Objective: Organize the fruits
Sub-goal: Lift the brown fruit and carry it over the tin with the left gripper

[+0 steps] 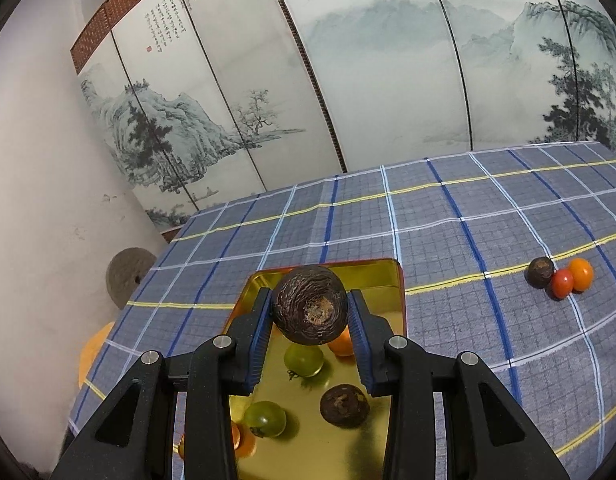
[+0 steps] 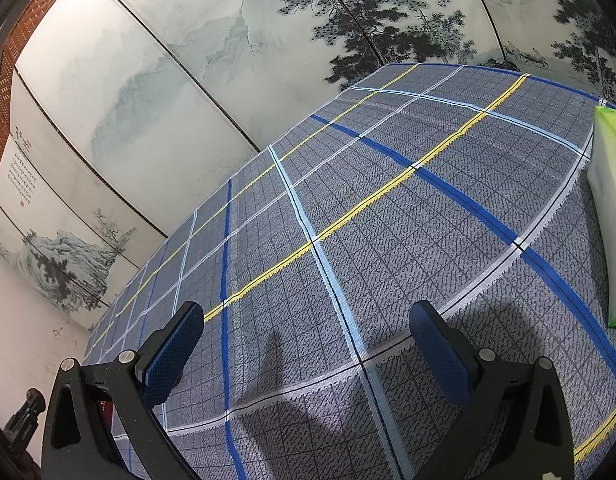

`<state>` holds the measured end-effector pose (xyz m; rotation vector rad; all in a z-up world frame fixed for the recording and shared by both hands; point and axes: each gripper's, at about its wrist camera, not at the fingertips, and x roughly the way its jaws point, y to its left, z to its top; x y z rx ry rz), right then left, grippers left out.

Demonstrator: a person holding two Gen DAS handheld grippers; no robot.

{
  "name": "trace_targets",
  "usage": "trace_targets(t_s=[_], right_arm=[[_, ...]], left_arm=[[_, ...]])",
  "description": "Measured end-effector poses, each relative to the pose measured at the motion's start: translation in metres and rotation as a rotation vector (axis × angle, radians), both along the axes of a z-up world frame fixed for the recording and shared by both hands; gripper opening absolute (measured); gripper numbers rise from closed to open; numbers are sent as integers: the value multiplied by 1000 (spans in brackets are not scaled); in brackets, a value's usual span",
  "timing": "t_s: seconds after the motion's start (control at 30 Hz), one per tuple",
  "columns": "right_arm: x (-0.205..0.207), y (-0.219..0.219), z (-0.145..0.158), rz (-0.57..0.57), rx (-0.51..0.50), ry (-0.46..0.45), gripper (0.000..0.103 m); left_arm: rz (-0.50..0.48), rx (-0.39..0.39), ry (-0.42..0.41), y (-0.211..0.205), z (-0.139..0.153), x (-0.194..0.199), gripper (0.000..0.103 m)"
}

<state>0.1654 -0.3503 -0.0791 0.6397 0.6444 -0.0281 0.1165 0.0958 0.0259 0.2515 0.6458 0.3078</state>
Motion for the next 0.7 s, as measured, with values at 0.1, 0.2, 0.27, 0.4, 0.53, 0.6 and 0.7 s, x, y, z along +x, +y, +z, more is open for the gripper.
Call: trace_targets(t_s=[0.1,0.2,0.27,0.4,0.53,0.6,0.7], right_arm=[[0,1,-1,0,0,0,102],[0,0,0,-1,0,1,102],[0,0,0,-1,-1,1,102],[0,1,0,-2,0,1,102],[0,1,0,-2,-1,1,102],[0,0,1,-2,0,1,102],[0,1,0,-2,-1,1,102]], left_arm=[[6,-1,4,2,-1,1,38],[12,4,6,4,-2,1,38],[17,3,8,6,-3,1,38],[24,0,15,10,-7,1,38],[35,-34,36,20,-13,3,38],[39,-73,53,29,-16,3,38],[33,-157,86,51,-20,4,38]])
